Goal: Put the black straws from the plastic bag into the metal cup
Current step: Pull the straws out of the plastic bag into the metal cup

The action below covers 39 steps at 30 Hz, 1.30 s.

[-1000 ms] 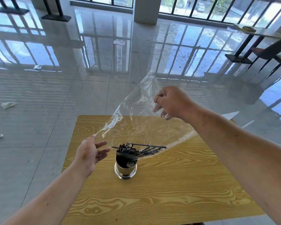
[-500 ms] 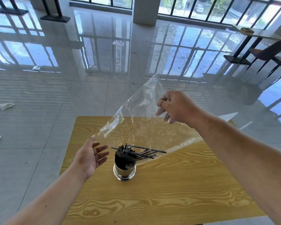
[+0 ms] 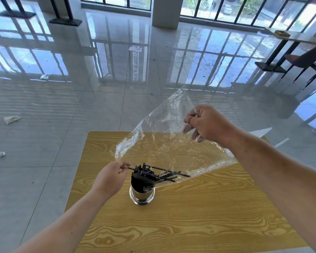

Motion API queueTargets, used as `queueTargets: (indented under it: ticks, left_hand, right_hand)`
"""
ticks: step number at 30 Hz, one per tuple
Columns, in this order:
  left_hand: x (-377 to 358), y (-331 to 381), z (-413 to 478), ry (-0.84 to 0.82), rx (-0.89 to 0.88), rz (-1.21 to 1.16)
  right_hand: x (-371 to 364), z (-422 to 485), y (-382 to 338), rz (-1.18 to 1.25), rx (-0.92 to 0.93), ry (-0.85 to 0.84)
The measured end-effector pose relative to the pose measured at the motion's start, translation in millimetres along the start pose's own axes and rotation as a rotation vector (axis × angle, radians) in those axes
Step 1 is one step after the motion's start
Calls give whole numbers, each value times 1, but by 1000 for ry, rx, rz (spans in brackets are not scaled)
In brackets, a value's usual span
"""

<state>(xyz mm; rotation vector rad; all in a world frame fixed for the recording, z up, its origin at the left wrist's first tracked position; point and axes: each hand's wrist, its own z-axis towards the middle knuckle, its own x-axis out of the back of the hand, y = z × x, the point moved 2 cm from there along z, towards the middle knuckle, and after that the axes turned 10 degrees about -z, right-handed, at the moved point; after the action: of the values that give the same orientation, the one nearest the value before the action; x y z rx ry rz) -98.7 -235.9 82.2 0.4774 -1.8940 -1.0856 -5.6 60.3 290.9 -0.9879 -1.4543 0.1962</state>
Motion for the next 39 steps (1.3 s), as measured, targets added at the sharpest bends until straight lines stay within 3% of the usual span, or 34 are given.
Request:
queueTargets:
  ticks: [7, 11, 19, 21, 32, 39]
  left_hand:
    - [13, 19, 8, -1, -197, 117]
    - [6, 27, 13, -151, -203, 117]
    - [-15, 37, 23, -391, -243, 519]
    - [-21, 38, 27, -396, -268, 605]
    - [-43, 50, 37, -305, -413, 572]
    - [-34, 44, 35, -207, -358, 357]
  right_hand:
    - [1, 7, 7, 15, -1, 8]
    - [1, 10, 10, 2, -19, 16]
    - [0, 15, 12, 2, -30, 4]
    - [-2, 16, 13, -5, -29, -2]
    - [3, 20, 22, 14, -33, -7]
    - [22, 11, 29, 40, -43, 23]
